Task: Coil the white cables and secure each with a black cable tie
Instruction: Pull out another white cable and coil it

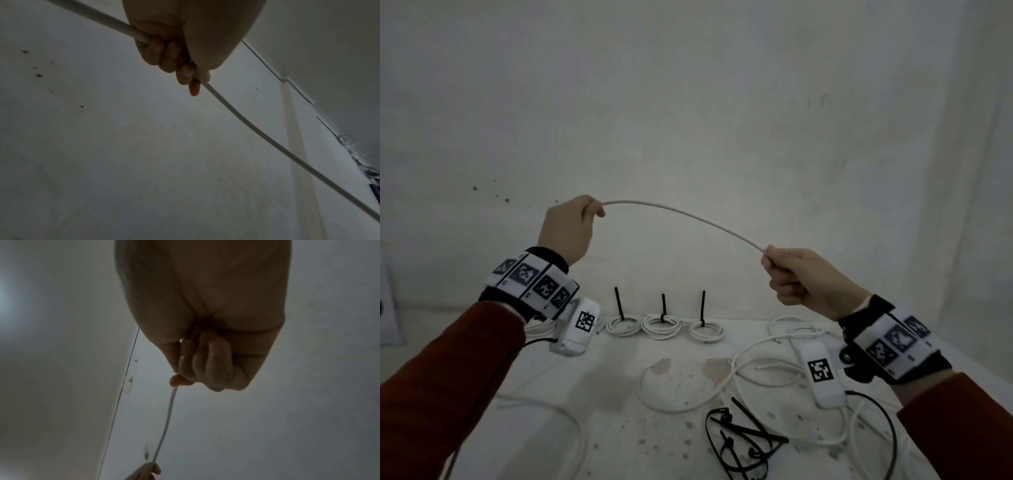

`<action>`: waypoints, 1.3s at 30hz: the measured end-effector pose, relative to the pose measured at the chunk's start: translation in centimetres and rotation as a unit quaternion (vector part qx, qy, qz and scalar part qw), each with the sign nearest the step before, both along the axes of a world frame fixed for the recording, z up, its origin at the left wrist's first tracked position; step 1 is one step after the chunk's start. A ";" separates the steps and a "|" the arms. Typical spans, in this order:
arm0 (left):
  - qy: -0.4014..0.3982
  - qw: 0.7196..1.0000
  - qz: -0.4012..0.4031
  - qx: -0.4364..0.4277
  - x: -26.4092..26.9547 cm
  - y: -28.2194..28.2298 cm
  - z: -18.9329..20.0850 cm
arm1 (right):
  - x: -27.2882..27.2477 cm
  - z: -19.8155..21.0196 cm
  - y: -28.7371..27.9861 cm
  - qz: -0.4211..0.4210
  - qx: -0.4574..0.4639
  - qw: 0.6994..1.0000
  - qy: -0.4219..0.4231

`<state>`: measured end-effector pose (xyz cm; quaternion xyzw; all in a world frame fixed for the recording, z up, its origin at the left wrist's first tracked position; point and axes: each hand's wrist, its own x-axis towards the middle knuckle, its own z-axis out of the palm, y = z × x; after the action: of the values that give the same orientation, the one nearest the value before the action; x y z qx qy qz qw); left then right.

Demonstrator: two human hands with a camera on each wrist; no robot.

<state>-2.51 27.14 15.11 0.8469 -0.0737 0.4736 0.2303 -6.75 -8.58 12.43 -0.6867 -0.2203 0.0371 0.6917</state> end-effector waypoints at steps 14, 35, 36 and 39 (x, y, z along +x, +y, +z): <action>0.073 0.912 -0.122 0.384 -5.7 -10.2 -6.5 | 1.0 0.6 6.4 -0.156 0.144 0.943 -0.255; -0.052 0.952 -0.250 0.167 -3.9 -4.6 -4.0 | -2.4 -2.2 4.7 0.000 0.003 0.982 -0.188; -0.060 0.952 -0.255 0.157 -3.8 -4.6 -4.0 | -2.6 -2.0 4.6 0.020 0.061 0.985 -0.158; -0.065 0.958 -0.254 0.115 -3.6 -4.4 -4.3 | -3.5 -1.1 4.1 0.096 0.227 0.966 -0.081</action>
<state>-6.10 22.72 10.80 0.7886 -0.3547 0.4421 0.2386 -10.25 -4.50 11.33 -0.4882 -0.3436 -0.0034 0.8022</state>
